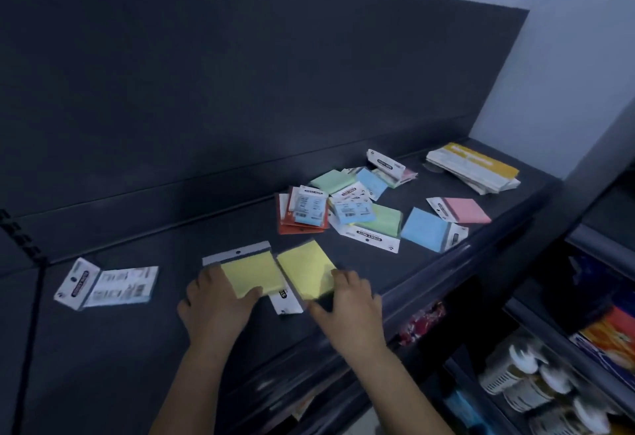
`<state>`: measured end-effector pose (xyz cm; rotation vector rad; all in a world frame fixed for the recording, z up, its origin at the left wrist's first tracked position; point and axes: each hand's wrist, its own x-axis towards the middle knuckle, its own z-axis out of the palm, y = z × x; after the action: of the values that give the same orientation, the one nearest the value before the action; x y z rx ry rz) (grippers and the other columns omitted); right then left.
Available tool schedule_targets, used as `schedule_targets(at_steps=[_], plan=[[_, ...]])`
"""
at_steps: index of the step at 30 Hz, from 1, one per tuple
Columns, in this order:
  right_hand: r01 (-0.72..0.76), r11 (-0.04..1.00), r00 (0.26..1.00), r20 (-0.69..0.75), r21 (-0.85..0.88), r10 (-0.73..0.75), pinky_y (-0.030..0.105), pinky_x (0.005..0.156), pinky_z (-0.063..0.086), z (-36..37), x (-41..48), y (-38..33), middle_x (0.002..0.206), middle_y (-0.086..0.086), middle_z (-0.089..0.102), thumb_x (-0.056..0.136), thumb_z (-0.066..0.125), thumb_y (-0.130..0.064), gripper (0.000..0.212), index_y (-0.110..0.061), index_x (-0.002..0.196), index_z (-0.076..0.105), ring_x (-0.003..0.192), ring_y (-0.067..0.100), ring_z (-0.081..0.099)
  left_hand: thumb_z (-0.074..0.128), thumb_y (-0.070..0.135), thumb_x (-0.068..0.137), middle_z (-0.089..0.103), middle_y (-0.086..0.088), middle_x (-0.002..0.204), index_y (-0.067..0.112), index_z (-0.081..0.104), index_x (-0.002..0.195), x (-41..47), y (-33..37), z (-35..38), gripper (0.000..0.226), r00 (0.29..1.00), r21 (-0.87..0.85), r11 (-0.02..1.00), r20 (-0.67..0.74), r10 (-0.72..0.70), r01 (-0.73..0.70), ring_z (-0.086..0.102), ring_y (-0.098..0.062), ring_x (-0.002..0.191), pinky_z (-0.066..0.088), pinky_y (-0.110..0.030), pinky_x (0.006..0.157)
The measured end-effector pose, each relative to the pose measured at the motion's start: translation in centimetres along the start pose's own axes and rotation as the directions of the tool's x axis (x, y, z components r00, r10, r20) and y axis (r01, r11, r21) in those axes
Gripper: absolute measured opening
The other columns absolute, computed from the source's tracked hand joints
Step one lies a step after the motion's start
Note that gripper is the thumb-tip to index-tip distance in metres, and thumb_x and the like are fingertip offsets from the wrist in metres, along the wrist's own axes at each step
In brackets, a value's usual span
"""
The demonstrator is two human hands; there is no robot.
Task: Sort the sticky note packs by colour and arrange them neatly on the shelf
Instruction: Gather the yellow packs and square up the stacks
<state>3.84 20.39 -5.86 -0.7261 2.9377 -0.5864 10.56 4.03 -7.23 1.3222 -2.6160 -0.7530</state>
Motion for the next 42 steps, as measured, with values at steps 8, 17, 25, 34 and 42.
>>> schedule_targets(at_steps=[8,17,25,34,42], plan=[[-0.114,0.99,0.973,0.193,-0.085,0.128,0.037,0.104,0.028,0.5,6.6,-0.5,0.137,0.007,0.033,0.064,0.069,-0.065,0.107,-0.01,0.141,0.021,0.128,0.027,0.032,0.079,0.044,0.064,0.032,-0.009,0.138,0.02,0.024,0.135,3.6,2.3,-0.7,0.093,0.981,-0.027,0.985,0.096,-0.167,0.17,0.025,-0.029,0.128,0.022,-0.041,0.104],[-0.041,0.919,0.978,0.202,0.393,-0.042,0.033,0.071,0.047,0.1,9.3,2.3,0.104,0.007,0.062,0.093,0.054,-0.03,0.029,-0.012,0.112,0.041,0.085,0.02,0.057,0.074,-0.002,0.073,0.065,-0.007,0.1,0.01,0.057,0.098,2.3,2.6,-1.1,0.032,0.964,-0.734,0.632,0.119,-0.237,0.246,0.061,-0.016,0.082,0.046,-0.024,0.065],[-0.151,0.519,0.941,0.284,0.841,-0.186,0.022,0.052,0.04,-1.3,9.3,2.2,0.095,-0.007,0.058,0.097,0.044,-0.015,0.02,-0.017,0.116,0.038,0.075,0.014,0.057,0.061,0.008,0.089,0.068,-0.008,0.093,0.015,0.06,0.089,-3.6,1.7,-1.9,0.008,0.836,-0.944,0.314,-0.089,-0.541,0.103,0.064,-0.024,0.082,0.049,-0.038,0.077],[-0.545,0.177,0.747,0.57,0.82,-0.342,0.034,0.067,0.051,-1.7,6.3,-0.7,0.103,0.016,0.064,0.086,0.048,0.008,0.032,-0.005,0.116,0.049,0.084,0.025,0.061,0.049,0.009,0.095,0.06,-0.008,0.082,0.009,0.055,0.088,-12.2,-0.2,-3.9,0.009,0.642,-0.986,0.165,-0.104,-0.76,0.035,0.058,-0.021,0.071,0.045,-0.03,0.058],[-0.716,0.141,0.548,0.675,0.684,-0.494,0.038,0.07,0.051,-1.0,1.4,-5.4,0.104,0.019,0.061,0.093,0.049,-0.004,0.022,-0.005,0.115,0.051,0.094,0.03,0.062,0.05,0.009,0.094,0.069,-0.007,0.083,0.009,0.062,0.094,-17.5,-2.3,-5.5,0.012,0.602,-0.979,0.2,-0.184,-0.777,-0.042,0.063,-0.021,0.072,0.048,-0.033,0.065]])
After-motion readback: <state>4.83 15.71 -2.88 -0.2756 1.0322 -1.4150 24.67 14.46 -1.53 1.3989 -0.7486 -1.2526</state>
